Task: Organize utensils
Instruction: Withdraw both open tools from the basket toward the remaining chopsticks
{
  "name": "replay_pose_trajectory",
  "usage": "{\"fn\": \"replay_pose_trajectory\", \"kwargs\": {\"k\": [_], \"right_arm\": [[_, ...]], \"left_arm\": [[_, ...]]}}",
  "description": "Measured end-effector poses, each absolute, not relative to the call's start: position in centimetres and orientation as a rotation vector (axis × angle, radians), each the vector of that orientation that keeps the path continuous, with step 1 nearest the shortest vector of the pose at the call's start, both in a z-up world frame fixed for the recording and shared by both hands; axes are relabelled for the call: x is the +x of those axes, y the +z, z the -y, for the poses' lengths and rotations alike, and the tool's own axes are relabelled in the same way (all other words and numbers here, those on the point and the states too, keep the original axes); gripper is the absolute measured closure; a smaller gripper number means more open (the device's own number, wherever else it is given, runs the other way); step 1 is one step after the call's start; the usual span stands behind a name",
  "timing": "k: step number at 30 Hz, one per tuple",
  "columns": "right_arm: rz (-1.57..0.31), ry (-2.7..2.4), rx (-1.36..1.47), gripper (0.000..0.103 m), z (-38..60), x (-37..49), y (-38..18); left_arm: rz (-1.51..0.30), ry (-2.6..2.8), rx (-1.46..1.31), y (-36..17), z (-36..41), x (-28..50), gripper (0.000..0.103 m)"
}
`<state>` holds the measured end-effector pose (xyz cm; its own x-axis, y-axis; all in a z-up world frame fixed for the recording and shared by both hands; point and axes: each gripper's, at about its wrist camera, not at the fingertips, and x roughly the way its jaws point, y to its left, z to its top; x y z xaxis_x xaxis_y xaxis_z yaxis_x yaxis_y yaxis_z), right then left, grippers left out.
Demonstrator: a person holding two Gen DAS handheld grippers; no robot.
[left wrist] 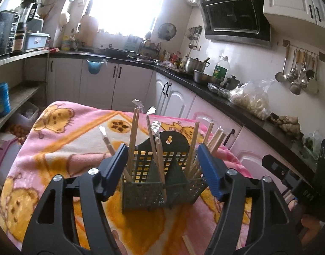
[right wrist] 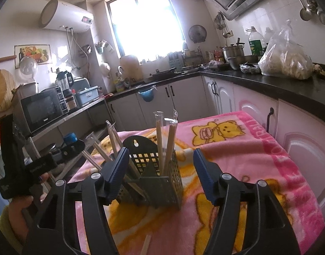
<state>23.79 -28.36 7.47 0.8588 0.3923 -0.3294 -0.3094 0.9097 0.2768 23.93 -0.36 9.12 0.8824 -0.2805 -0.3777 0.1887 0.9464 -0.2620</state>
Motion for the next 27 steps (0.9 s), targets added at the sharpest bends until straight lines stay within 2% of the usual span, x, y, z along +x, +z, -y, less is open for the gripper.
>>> {"fn": "replay_pose_trajectory", "kwargs": {"k": [3,5,10,27], "right_arm": [[-0.399,0.372,0.213,0.042,28.5,23.2,7.3],[-0.407,0.370,0.205,0.042,28.7,22.8,7.2],[-0.430,0.364,0.196,0.041,29.2,22.0,6.7],[-0.561,0.325,0.143,0.041,31.4,19.8,2.5]], "left_arm": [[-0.420,-0.244,-0.222,9.2,0.3,23.1,0.038],[-0.417,-0.240,-0.216,9.1,0.4,22.3,0.031],[-0.435,-0.242,-0.223,8.3,0.2,21.0,0.025],[-0.565,-0.291,-0.198,3.5,3.0,19.3,0.021]]}}
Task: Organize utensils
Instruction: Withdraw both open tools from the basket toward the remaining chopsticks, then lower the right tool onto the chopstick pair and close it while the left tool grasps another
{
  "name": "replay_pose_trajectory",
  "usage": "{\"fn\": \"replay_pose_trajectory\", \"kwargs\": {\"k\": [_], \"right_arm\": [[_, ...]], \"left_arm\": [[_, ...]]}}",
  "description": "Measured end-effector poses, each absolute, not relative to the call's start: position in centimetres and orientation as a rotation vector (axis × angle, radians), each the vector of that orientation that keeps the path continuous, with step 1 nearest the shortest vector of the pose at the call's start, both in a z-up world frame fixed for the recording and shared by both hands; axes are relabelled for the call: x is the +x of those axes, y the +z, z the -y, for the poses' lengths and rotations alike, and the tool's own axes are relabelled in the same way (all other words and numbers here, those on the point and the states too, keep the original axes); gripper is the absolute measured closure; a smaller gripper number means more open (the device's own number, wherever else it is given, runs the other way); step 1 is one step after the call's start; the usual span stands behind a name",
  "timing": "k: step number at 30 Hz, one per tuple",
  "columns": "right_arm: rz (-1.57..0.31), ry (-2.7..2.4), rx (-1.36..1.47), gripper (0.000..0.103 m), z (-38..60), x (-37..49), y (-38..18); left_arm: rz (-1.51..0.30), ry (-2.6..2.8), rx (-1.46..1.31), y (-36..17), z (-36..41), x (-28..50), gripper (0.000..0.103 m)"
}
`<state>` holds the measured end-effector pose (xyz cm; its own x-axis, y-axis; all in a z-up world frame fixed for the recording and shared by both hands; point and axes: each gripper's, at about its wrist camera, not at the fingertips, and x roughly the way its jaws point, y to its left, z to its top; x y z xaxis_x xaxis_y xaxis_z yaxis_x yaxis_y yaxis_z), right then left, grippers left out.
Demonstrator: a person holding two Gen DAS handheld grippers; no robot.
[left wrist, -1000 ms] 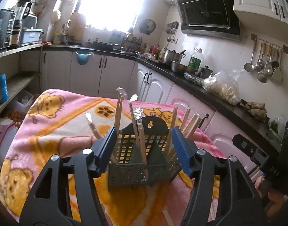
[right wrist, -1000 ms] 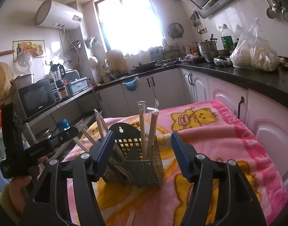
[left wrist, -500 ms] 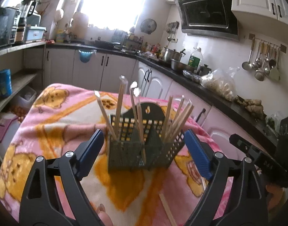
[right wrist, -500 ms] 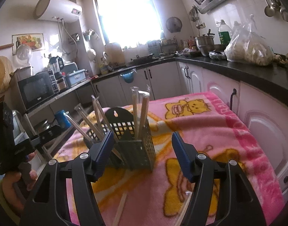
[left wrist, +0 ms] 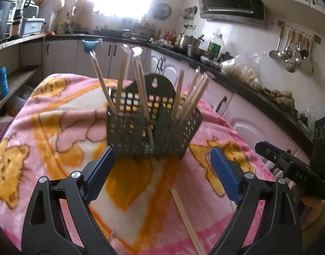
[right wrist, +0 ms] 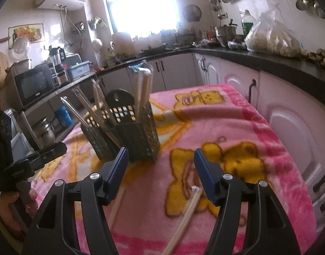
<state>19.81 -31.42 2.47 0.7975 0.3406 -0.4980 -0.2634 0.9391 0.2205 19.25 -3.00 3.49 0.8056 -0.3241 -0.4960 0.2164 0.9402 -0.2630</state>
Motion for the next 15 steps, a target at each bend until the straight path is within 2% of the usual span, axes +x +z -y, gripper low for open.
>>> {"fn": "replay_pose_trajectory", "kwargs": {"k": [15], "right_arm": [[-0.683,0.293,0.149,0.041,34.3,19.7,-1.5]], "left_arm": [[-0.705,-0.377,-0.143,-1.2,8.2,19.1,0.021]]}}
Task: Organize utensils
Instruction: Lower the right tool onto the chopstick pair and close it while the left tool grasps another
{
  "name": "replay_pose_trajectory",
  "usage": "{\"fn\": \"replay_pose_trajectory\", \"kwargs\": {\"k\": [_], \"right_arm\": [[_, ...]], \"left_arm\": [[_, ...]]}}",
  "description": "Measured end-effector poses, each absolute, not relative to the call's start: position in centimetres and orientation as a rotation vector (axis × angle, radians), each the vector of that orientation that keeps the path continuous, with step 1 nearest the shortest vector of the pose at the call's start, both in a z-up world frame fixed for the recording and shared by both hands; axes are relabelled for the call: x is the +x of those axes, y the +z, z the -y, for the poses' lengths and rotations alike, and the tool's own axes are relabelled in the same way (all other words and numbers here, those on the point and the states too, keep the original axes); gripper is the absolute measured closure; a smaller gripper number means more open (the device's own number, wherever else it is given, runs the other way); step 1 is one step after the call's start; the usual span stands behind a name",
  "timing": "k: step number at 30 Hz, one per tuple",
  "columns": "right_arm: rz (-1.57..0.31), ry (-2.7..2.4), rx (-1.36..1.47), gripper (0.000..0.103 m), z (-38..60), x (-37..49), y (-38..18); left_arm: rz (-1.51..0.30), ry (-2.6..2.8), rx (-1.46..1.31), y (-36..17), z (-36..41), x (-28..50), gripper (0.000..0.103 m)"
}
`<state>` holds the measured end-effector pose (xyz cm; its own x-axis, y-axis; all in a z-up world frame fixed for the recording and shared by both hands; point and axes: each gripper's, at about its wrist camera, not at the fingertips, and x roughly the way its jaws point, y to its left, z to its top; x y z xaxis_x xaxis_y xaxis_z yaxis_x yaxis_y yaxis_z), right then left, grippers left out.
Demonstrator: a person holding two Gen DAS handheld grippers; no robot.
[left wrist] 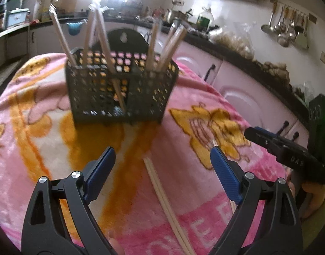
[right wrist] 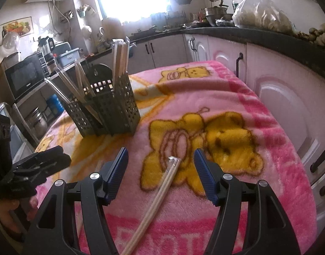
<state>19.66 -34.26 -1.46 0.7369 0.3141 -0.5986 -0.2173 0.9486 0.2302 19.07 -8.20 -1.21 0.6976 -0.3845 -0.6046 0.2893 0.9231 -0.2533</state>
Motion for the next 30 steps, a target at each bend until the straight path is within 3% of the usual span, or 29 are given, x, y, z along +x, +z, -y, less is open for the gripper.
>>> {"fn": "replay_pose_trajectory", "kwargs": {"k": [9,13,19,30], "right_arm": [[-0.755,0.307,0.169,0.041,35.2,20.5,-3.6],[-0.797,0.319,0.175,0.042,35.3,21.2,-4.5],[-0.874,0.349,0.181,0.052,34.6,22.9,-5.7],[-1.044,0.358,0.242,0.066,34.2,27.0,-7.8]], "left_arm": [[-0.797,-0.379,-0.116,-4.0,9.9,19.4,0.021],[-0.839,-0.380,-0.118,-5.0,10.1,19.8,0.030],[-0.924,-0.360,-0.130,-6.4,10.1,20.8,0.048],[-0.994,-0.387,-0.199,-6.8,9.8,22.7,0.049]]}}
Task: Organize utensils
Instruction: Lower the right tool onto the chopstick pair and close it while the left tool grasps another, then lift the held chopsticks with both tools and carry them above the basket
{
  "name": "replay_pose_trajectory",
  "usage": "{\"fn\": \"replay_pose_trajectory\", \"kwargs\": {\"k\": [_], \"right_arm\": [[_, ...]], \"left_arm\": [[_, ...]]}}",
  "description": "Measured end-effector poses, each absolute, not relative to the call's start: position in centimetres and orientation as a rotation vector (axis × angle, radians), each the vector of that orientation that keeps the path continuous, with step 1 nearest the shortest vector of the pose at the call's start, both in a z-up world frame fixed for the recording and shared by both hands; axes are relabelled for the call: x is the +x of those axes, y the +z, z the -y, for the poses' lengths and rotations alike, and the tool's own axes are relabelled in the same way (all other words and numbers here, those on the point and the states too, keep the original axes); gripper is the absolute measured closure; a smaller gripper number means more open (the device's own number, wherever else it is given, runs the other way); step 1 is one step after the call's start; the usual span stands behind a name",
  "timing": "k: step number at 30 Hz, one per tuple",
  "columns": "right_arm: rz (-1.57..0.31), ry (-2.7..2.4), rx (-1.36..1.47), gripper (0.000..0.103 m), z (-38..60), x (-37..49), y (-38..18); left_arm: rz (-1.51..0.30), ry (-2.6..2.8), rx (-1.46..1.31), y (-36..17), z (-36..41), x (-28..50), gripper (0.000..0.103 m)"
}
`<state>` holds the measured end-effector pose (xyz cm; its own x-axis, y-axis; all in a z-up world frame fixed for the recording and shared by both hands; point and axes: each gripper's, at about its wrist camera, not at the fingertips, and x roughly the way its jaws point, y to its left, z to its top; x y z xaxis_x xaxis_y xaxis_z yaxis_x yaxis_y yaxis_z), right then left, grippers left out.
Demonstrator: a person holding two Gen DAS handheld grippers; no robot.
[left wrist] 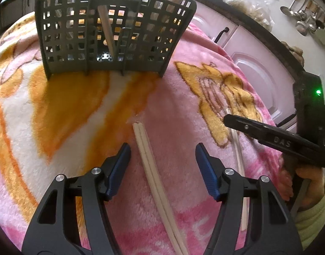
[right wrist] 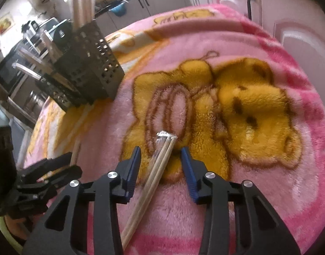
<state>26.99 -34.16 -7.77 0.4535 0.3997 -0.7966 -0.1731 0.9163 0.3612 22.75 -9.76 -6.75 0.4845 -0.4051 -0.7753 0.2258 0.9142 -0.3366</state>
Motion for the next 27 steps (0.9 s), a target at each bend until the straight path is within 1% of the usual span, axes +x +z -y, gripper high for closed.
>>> {"fn": "replay_pose_trajectory", "kwargs": {"k": [1,2,4,5,6,7,8,10,12,14,16,22,27], "right_arm": [[-1.048,0.359,0.257,0.069,34.2,27.2,-7.9],[-1.054,0.349,0.264,0.077,34.3,27.5,-7.9],[-1.062,0.331,0.269,0.088,34.5,27.9,-8.1],[-1.064,0.337,0.289,0.090,34.6,28.1,-8.1],[-1.063,0.340,0.293,0.091,34.7,28.1,-8.1],[-1.062,0.348,0.295,0.096,34.7,28.1,-8.0],[-1.060,0.359,0.299,0.097,34.7,28.0,-7.8],[-1.043,0.363,0.302,0.097,34.6,27.7,-7.4],[-1.015,0.375,0.301,0.098,34.6,27.3,-6.7],[-0.982,0.391,0.307,0.098,34.5,26.7,-5.7],[-0.957,0.406,0.299,0.098,34.2,26.3,-4.8],[-0.916,0.438,0.249,0.098,33.0,25.2,-2.8],[-0.853,0.463,0.204,0.098,31.5,24.3,-0.8]], "left_arm": [[-0.997,-0.391,-0.191,-6.8,9.9,22.9,0.050],[-0.998,-0.393,-0.171,-6.9,10.1,23.1,0.052],[-0.997,-0.384,-0.142,-7.0,10.4,23.5,0.058],[-1.000,-0.380,-0.128,-6.9,10.6,23.6,0.059],[-1.002,-0.377,-0.112,-6.9,10.8,23.8,0.062],[-1.001,-0.373,-0.098,-6.9,11.0,24.0,0.068],[-0.998,-0.369,-0.078,-7.0,11.2,24.1,0.071],[-0.989,-0.361,-0.050,-7.1,11.2,24.5,0.085],[-0.991,-0.351,-0.047,-7.1,10.9,24.8,0.093],[-0.994,-0.356,-0.054,-7.0,10.6,24.9,0.096],[-0.991,-0.357,-0.061,-6.7,10.4,24.8,0.101],[-0.918,-0.374,-0.055,-4.3,10.1,23.9,0.102],[-0.816,-0.391,-0.037,-0.8,10.0,22.8,0.102]]}}
